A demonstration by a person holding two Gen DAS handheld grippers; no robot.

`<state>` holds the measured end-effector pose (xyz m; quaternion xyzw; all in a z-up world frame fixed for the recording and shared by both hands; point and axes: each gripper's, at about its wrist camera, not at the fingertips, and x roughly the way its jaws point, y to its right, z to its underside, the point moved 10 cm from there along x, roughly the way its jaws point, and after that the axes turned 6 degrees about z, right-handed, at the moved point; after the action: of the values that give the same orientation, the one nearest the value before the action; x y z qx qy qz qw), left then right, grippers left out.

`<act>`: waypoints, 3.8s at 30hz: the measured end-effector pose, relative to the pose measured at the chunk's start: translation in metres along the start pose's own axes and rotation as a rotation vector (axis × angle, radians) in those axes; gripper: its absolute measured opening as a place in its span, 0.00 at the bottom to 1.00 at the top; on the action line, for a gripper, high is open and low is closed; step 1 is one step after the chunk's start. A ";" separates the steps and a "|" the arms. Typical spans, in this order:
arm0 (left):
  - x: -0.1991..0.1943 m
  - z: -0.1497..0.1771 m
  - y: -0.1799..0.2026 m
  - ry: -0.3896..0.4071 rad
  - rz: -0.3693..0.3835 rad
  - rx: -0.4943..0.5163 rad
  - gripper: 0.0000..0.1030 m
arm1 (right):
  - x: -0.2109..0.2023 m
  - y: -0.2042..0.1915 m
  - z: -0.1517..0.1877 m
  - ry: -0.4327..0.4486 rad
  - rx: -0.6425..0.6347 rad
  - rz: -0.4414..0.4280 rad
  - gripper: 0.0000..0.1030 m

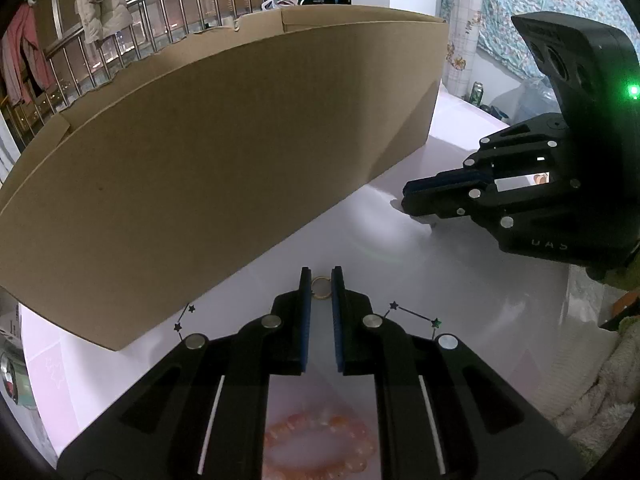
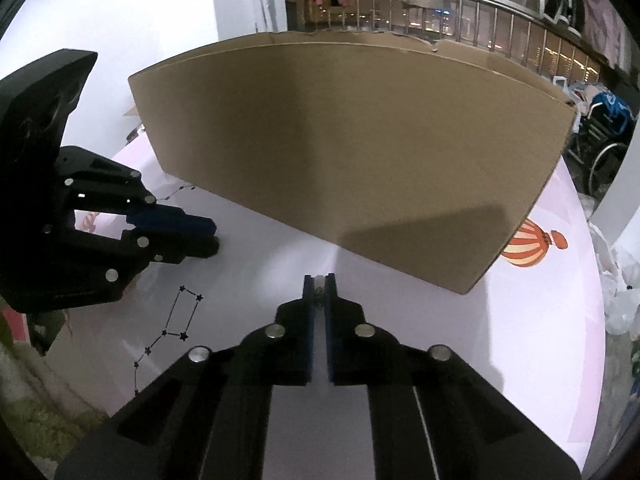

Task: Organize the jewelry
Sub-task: 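Lift the gold ring with the left gripper while the right holds the silver chain, then carry both held pieces into the box and open both grippers, then withdraw both grippers from the box toward the pink bead bracelet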

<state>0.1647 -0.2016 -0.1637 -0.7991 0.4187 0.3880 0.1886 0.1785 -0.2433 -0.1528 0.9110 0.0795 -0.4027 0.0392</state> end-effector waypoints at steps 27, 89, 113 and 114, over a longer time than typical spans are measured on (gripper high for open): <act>-0.050 -0.027 0.011 0.112 -0.040 0.038 0.08 | -0.074 0.014 -0.034 0.164 0.144 -0.089 0.01; -0.128 -0.080 -0.059 0.272 -0.029 -0.121 0.40 | -0.113 0.048 -0.100 0.286 0.192 -0.090 0.26; -0.111 0.069 -0.040 0.158 0.089 -0.195 0.36 | -0.053 -0.092 -0.023 0.099 -0.030 -0.288 0.25; -0.108 0.070 -0.039 0.151 0.097 -0.191 0.35 | -0.051 -0.095 -0.022 0.093 -0.036 -0.291 0.25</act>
<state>0.1264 -0.0788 -0.1239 -0.8193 0.4309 0.3734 0.0608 0.1436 -0.1527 -0.1010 0.9067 0.2195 -0.3600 -0.0069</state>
